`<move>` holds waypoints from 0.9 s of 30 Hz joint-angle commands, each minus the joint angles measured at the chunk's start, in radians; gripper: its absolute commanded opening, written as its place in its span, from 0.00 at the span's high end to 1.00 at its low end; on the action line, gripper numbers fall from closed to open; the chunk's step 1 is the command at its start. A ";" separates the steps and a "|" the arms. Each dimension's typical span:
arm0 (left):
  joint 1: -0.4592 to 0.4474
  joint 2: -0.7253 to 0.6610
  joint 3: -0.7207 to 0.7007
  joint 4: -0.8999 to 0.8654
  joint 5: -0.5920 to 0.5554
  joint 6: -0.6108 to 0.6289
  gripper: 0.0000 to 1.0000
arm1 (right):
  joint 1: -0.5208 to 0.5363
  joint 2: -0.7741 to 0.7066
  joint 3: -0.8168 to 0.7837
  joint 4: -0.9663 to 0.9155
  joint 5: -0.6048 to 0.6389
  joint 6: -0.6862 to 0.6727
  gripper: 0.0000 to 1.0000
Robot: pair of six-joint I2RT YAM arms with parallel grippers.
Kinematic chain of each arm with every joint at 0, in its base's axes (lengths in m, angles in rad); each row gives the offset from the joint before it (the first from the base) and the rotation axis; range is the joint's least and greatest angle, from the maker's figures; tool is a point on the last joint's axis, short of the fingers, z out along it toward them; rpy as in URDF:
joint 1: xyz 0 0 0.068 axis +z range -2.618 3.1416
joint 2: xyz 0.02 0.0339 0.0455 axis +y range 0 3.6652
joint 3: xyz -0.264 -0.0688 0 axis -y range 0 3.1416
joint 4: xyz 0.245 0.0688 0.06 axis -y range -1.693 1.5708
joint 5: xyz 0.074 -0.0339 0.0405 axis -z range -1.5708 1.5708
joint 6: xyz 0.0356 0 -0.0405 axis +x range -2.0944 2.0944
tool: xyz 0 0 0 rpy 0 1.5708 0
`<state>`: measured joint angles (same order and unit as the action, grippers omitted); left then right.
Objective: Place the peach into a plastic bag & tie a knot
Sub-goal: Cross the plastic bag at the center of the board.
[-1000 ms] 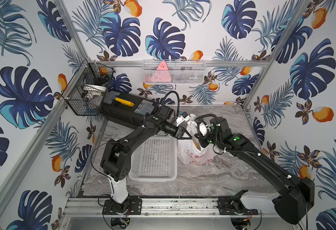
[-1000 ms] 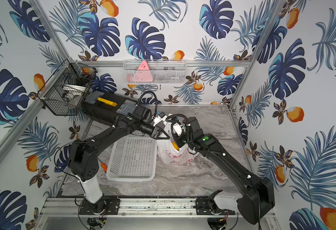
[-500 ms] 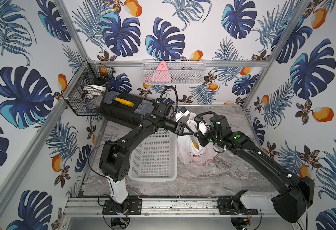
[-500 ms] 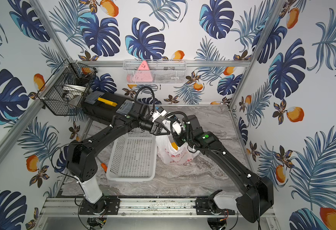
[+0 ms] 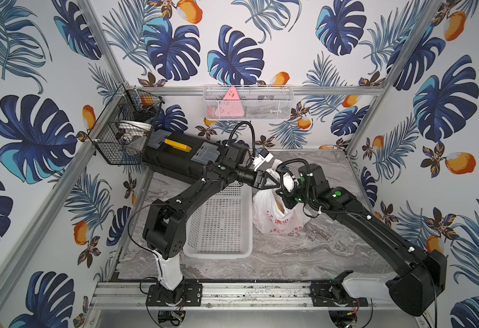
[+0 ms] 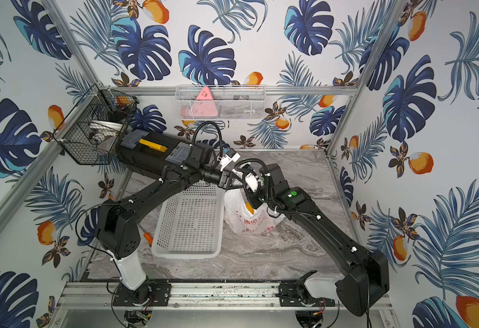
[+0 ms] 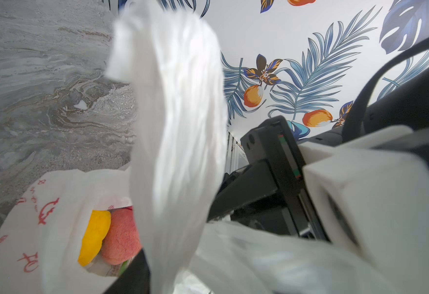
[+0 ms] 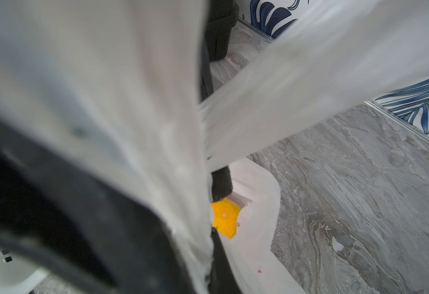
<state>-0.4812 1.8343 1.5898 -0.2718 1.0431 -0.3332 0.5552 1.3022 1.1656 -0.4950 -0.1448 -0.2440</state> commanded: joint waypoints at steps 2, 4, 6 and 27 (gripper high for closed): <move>0.001 0.016 0.010 0.096 0.031 -0.065 0.59 | 0.002 -0.002 -0.003 -0.002 -0.012 0.015 0.91; 0.000 0.016 0.002 0.108 0.043 -0.073 0.64 | 0.002 -0.003 -0.003 -0.001 -0.009 0.018 0.90; -0.001 0.012 -0.008 0.120 0.054 -0.075 0.68 | 0.002 -0.006 -0.004 0.001 -0.008 0.026 0.88; 0.009 -0.024 -0.095 0.232 0.110 -0.121 0.91 | -0.067 -0.040 -0.011 0.046 -0.002 0.178 0.76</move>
<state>-0.4744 1.8229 1.4986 -0.0795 1.1263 -0.4465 0.4900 1.2720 1.1465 -0.4805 -0.1104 -0.1112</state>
